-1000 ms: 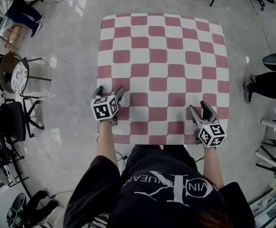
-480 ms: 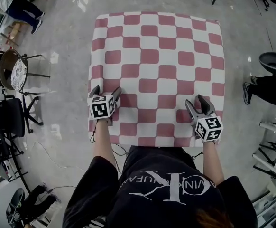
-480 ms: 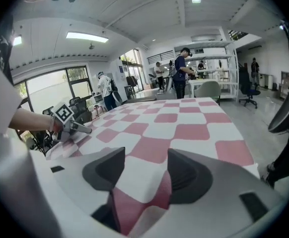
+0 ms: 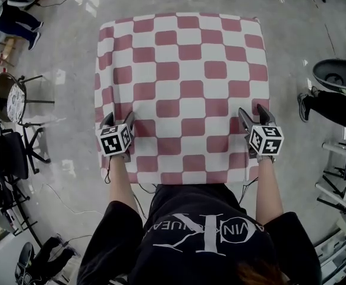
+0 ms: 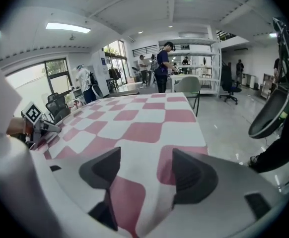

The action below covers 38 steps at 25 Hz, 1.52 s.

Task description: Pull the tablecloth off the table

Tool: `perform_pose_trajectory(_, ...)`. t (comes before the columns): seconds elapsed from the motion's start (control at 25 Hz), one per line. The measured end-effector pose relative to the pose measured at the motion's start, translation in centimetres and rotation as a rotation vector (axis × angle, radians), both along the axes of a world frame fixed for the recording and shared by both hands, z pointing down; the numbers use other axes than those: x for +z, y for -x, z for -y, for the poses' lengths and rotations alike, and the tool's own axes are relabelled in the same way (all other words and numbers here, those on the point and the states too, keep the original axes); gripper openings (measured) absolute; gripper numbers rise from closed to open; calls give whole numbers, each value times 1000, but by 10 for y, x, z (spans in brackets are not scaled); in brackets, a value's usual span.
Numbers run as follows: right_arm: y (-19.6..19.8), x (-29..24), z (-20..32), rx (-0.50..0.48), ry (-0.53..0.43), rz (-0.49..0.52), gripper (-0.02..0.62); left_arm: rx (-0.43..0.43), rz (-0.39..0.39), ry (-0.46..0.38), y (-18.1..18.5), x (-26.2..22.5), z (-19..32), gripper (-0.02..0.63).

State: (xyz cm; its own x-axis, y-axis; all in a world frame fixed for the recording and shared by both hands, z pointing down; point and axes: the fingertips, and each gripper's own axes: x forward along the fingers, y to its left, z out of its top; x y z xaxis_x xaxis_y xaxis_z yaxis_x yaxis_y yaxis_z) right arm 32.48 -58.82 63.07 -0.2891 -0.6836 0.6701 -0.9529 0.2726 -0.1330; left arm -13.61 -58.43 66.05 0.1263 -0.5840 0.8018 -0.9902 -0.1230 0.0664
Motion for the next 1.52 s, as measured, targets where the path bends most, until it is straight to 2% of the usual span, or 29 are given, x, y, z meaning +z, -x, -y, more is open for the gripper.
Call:
perform_pose_trajectory(0.12, -12, 11, 6, 39, 46, -26, 296, -20, -2, -8, 2, 1, -1, 248)
perform_pose_trajectory(0.24, -18, 18, 7, 62, 90, -63, 296, -33, -3, -15, 1, 0, 0, 225)
perform_pose_trajectory(0.4, -14, 14, 10, 82, 110, -60, 295, -38, 0, -26, 1, -3, 1, 219)
perform_pose_trajectory(0.76, 25, 15, 8, 14, 140, -46, 291, -41, -7, -28, 3, -1, 1, 209)
perform_pose_trajectory(0.88, 52, 16, 6, -39, 144, -44, 212, -43, -9, -30, 4, -1, 1, 201)
perform_pose_trajectory(1.04, 86, 19, 8, -105, 132, -149, 152, -46, -8, -30, 7, 0, 3, 189)
perform_pose_trajectory(1.36, 98, 21, 10, -133, 126, -181, 57, -41, -6, -25, 9, 2, 6, 169)
perform_pose_trajectory(1.52, 103, 21, 8, -134, 122, -196, 25, -37, -18, -25, 12, 1, 6, 135)
